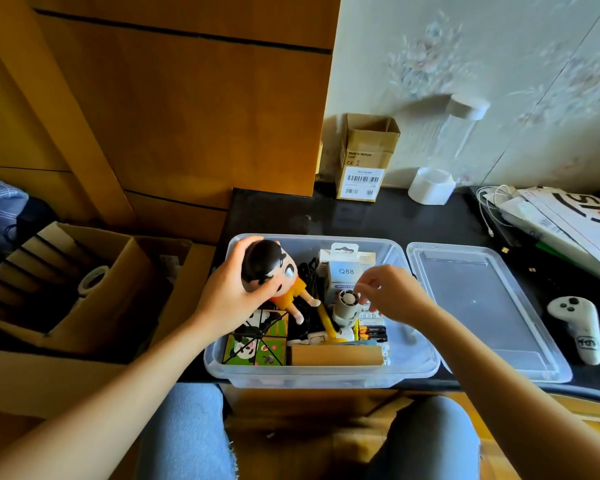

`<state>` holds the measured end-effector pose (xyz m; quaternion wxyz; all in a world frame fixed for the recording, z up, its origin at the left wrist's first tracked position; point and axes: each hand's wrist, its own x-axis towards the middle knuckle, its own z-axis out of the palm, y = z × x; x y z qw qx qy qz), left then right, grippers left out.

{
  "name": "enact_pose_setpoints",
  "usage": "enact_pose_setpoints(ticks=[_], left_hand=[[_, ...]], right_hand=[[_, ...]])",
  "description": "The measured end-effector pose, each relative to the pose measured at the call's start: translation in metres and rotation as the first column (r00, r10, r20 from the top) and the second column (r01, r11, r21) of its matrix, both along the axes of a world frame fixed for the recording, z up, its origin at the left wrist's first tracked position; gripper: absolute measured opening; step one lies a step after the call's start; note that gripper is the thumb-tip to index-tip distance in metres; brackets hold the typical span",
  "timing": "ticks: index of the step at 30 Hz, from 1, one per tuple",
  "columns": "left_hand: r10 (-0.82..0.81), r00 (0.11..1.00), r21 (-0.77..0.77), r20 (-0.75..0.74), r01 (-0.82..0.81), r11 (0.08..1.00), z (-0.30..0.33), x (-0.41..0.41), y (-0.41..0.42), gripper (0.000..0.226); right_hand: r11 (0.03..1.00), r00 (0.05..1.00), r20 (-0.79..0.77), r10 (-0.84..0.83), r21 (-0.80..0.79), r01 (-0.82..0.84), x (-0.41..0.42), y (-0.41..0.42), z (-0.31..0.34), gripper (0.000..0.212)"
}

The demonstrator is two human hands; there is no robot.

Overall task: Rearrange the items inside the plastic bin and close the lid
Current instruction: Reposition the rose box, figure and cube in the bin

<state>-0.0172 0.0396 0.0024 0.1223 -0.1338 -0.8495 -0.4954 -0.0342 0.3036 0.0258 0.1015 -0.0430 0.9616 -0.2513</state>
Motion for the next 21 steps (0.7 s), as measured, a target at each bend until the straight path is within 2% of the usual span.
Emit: enact_pose_setpoints(ticks=[4, 7, 12, 14, 18, 21], left_hand=[[0.001, 0.993, 0.368, 0.118, -0.045, 0.929, 0.01, -0.003, 0.003, 0.044], [-0.061, 0.99, 0.467, 0.13, -0.007, 0.884, 0.024, -0.002, 0.01, 0.039], [-0.205, 0.965, 0.297, 0.166, 0.15, 0.943, 0.028, 0.011, 0.036, 0.047], [-0.189, 0.971, 0.229, 0.145, 0.153, 0.961, 0.021, 0.013, 0.041, 0.05], [-0.096, 0.984, 0.194, 0.149, 0.066, 0.979, 0.007, 0.011, 0.04, 0.052], [-0.068, 0.986, 0.12, 0.154, 0.05, 0.992, -0.006, 0.012, 0.036, 0.057]], right_hand=[[0.997, 0.999, -0.049, -0.006, -0.078, 0.002, 0.005, 0.004, 0.002, 0.014], [0.99, 0.998, -0.044, -0.036, -0.141, 0.029, 0.008, 0.009, 0.001, 0.013], [0.973, 0.998, 0.022, -0.057, -0.222, 0.06, 0.012, 0.013, 0.003, 0.016], [0.978, 0.991, 0.135, -0.014, -0.203, 0.041, 0.015, 0.012, 0.005, 0.02], [0.977, 0.855, 0.479, 0.197, -0.021, -0.214, 0.02, 0.01, 0.003, 0.038], [0.967, 0.782, 0.573, 0.246, -0.094, -0.236, 0.015, 0.01, 0.001, 0.033]])
